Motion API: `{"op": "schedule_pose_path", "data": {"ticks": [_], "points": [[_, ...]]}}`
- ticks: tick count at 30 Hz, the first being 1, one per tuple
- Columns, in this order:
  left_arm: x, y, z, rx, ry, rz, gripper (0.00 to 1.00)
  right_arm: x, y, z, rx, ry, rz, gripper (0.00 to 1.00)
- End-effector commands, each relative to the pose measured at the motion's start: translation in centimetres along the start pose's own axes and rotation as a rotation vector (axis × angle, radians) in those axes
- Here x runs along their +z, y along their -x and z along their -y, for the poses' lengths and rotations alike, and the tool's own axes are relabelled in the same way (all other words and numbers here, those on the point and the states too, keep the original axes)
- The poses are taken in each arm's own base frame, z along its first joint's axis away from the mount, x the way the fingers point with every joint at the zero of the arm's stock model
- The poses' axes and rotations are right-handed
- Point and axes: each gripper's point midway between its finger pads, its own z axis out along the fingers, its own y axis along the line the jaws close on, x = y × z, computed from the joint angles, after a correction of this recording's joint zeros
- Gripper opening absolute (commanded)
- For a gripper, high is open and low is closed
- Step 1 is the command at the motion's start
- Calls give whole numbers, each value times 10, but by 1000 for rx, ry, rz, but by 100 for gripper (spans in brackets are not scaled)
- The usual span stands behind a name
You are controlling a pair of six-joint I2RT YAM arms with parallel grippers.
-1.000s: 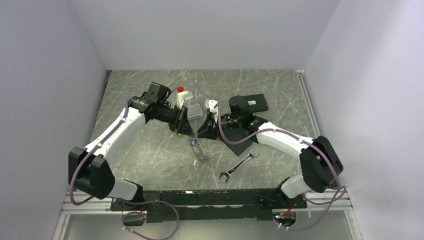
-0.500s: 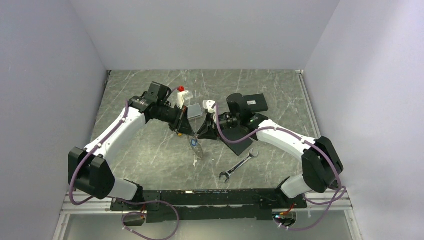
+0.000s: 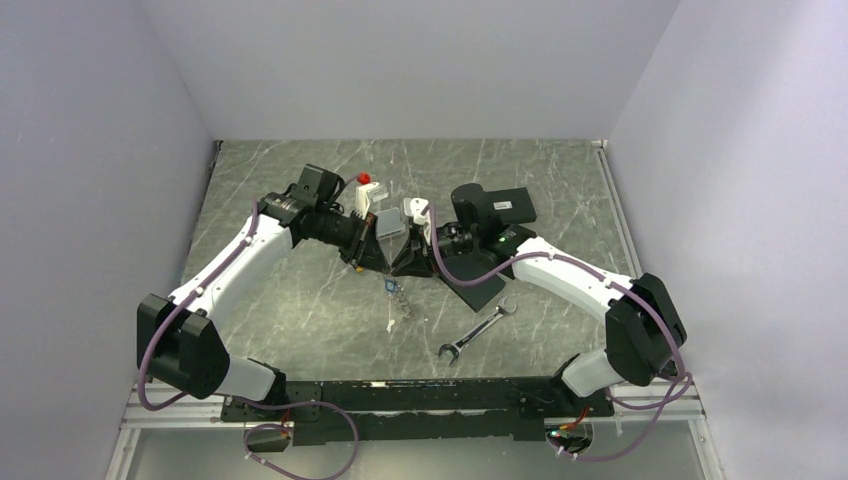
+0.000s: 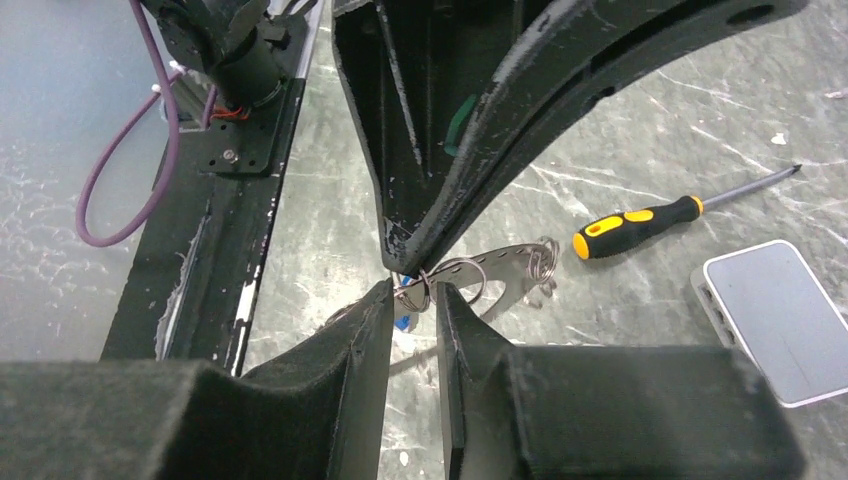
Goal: Remove the keys from the keyring
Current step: Remove the key from the keyring.
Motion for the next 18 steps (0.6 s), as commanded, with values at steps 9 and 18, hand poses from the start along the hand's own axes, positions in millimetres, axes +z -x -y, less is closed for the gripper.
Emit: {"op": "schedule_pose_path", "data": {"ticks": [9, 18], "points": [[-3, 17, 17, 58, -55, 31, 0, 4, 17, 1, -99, 10, 14, 1], [-16, 38, 22, 160, -23, 91, 47, -1, 22, 13, 7, -57, 106, 0]]}}
